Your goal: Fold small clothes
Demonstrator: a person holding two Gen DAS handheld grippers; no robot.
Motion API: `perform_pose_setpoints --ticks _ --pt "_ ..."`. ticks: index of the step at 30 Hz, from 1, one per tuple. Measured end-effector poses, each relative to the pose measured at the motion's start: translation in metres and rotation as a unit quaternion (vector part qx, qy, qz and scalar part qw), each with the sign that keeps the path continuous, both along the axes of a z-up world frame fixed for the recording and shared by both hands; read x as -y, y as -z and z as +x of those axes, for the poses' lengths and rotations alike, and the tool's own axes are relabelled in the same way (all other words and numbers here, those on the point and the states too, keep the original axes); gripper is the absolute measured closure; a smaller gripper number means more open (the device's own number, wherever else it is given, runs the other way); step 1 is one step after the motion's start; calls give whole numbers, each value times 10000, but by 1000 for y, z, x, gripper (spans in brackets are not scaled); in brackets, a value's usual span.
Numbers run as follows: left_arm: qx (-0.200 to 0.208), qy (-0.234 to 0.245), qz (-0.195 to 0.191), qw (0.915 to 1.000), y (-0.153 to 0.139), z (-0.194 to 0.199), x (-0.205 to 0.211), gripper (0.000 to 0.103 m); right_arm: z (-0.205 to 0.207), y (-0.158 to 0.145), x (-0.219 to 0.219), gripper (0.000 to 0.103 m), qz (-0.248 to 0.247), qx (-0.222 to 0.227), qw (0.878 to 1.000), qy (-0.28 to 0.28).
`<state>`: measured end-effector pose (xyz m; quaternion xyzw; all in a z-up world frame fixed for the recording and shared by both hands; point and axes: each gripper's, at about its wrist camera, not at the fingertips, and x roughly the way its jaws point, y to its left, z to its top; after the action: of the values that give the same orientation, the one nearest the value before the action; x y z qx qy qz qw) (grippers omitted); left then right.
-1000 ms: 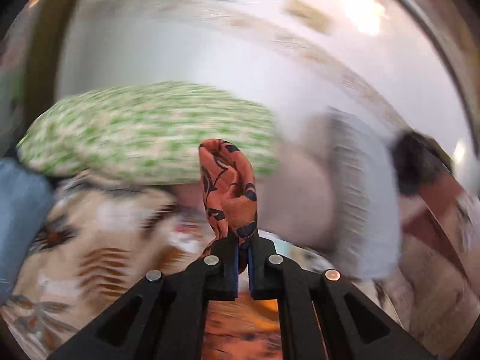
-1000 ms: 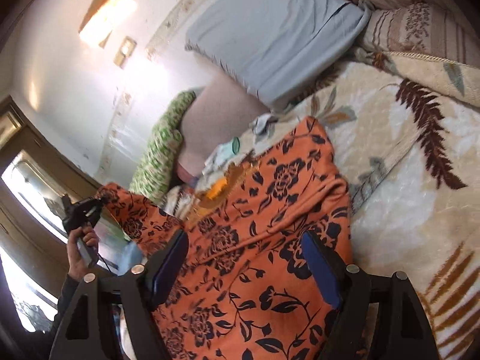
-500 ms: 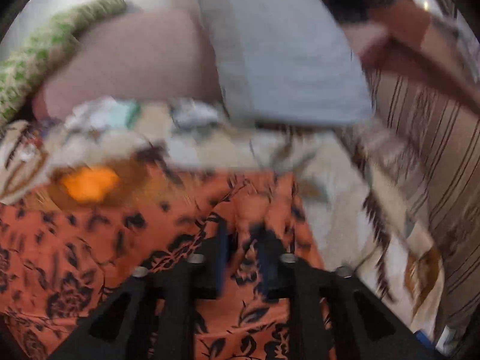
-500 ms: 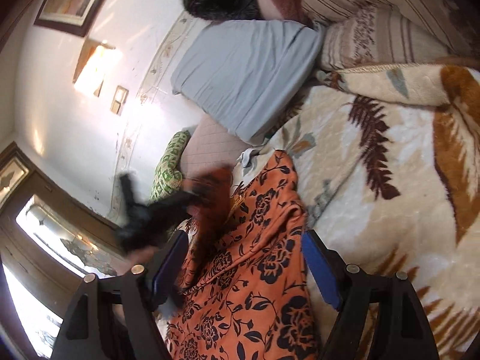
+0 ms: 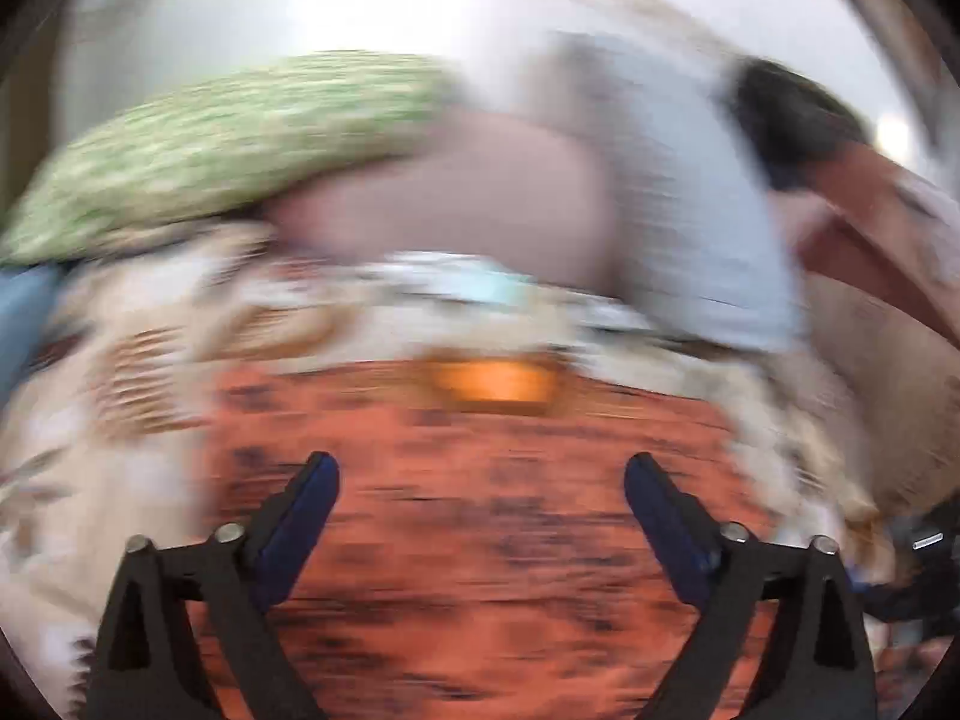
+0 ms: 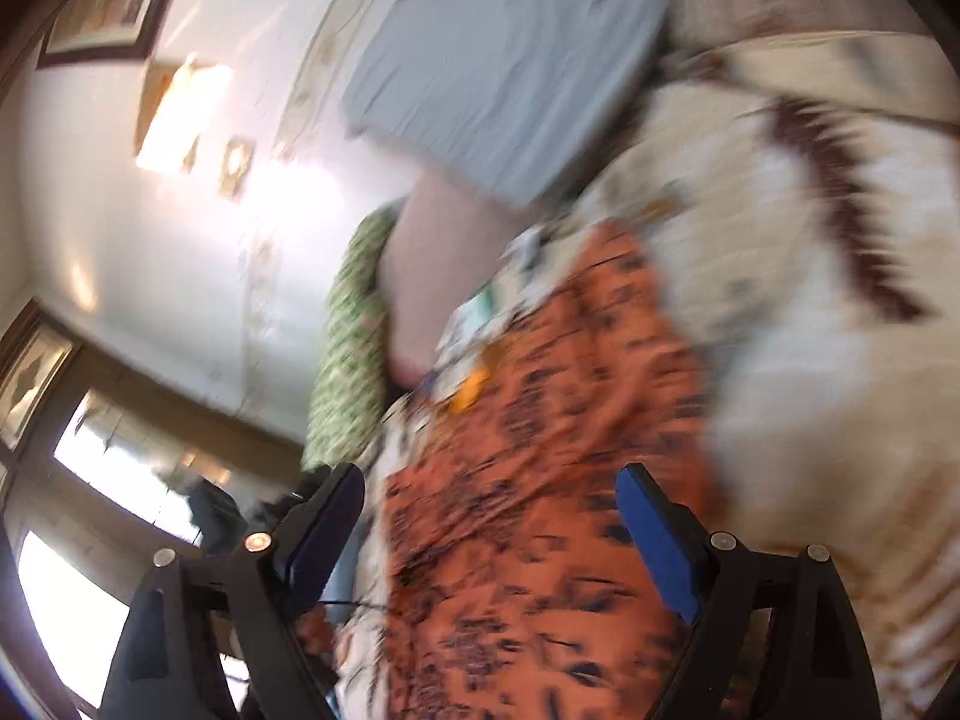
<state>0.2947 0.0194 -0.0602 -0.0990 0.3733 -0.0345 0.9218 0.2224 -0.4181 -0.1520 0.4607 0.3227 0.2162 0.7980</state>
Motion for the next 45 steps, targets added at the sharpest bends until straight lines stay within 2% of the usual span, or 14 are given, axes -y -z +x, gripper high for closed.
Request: perform_pose_setpoints --ticks 4,7,9,11,14,19,22,24,27,30,34,37,39,45 --pt "-749 -966 -110 9924 42 16 -71 6 79 -24 -33 15 489 95 9969 -605" --pt "-1676 -1317 139 9769 88 27 -90 6 141 -2 -43 15 356 -652 9956 -562" --pt "-2008 -1396 176 9695 103 28 -99 7 161 41 -41 15 -267 -1678 9852 -207" --pt "-1673 -1609 108 9726 92 18 -108 7 158 69 -34 20 -153 -2022 9792 4" --pt "-858 -1637 45 9828 51 7 -110 7 156 35 -41 19 -680 -1737 9823 -167" --pt "85 -407 -1035 9938 7 28 -90 7 169 -11 -60 18 -835 -840 9908 -647" --pt "29 -388 -1387 9896 23 61 -94 7 183 6 -56 18 -762 -959 9904 -644" --pt "-563 -587 -1602 9837 58 92 -106 7 188 37 -45 19 -966 -1388 9845 -456" --pt "-1448 -1506 -1157 9711 104 109 -133 13 180 52 -29 21 -474 -1282 9901 -328" --pt "-1098 -1431 -1182 9765 85 99 -135 13 183 22 -40 19 -1141 -1201 9844 -599" --pt "-480 -1060 -1376 9836 59 93 -121 11 195 -4 -42 17 -1087 -567 9906 -609" --pt "-1333 -1100 -594 9832 93 110 -109 11 213 45 -34 18 -1356 -1481 9789 -375" --pt "-1380 -1194 -268 9828 103 108 -111 12 208 51 -26 18 -989 -1286 9865 -224" --pt "-357 -954 -1315 9861 57 83 -120 11 198 -7 -40 17 -1018 -502 9921 -529"
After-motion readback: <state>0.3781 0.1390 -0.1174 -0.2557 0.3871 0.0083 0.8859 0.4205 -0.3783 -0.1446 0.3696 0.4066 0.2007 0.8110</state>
